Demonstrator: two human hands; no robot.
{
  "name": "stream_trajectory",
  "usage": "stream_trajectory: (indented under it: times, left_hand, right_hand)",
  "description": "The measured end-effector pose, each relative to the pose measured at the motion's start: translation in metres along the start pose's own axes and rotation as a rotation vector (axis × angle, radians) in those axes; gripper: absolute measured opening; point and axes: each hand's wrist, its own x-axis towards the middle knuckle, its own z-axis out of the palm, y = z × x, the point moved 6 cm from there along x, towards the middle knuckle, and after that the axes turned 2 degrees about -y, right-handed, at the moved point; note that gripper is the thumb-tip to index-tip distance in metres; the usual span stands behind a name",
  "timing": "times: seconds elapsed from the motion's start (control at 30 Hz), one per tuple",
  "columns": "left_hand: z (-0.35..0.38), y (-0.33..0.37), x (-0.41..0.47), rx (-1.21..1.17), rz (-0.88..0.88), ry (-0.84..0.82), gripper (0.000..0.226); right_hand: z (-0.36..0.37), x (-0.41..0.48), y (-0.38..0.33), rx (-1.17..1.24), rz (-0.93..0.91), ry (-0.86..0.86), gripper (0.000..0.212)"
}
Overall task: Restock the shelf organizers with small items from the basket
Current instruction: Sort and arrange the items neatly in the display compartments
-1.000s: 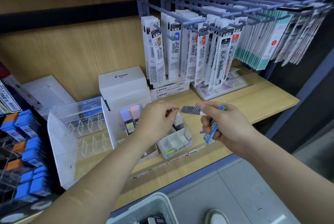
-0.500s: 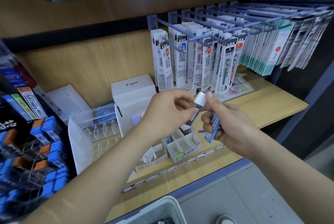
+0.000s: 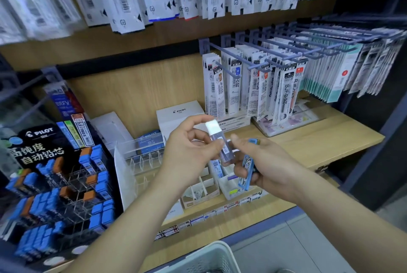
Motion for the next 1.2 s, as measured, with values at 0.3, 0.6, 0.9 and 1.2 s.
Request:
stream_trajectory:
  times: [0.3,0.6,0.9,1.2]
  left_hand:
    - [-0.024,0.013,-0.003,-0.113,-0.022,-0.162,0.015]
    - [-0.055,0.011,-0.007,-0.004,-0.031,-0.037,0.012]
    - [-0.049,-0.012,-0.003,0.072,-0.079,0.047,0.003]
    - [0.025,-0.057,0.036,0.343,-0.04,0.007,0.014]
  right_hand:
    - [0.033,-0.007,-0.008,0.112,0.077,-0.143,0.029]
    - [0.045,-0.013,-0.023,-0.23,-0.128,-0.064,0.018]
    - [-0.057,-0.014,-0.015,-0.018,-0.041,0.342,0.017]
    - [-0.101,-0.005,0.01,0.139,0.073,0.442,0.029]
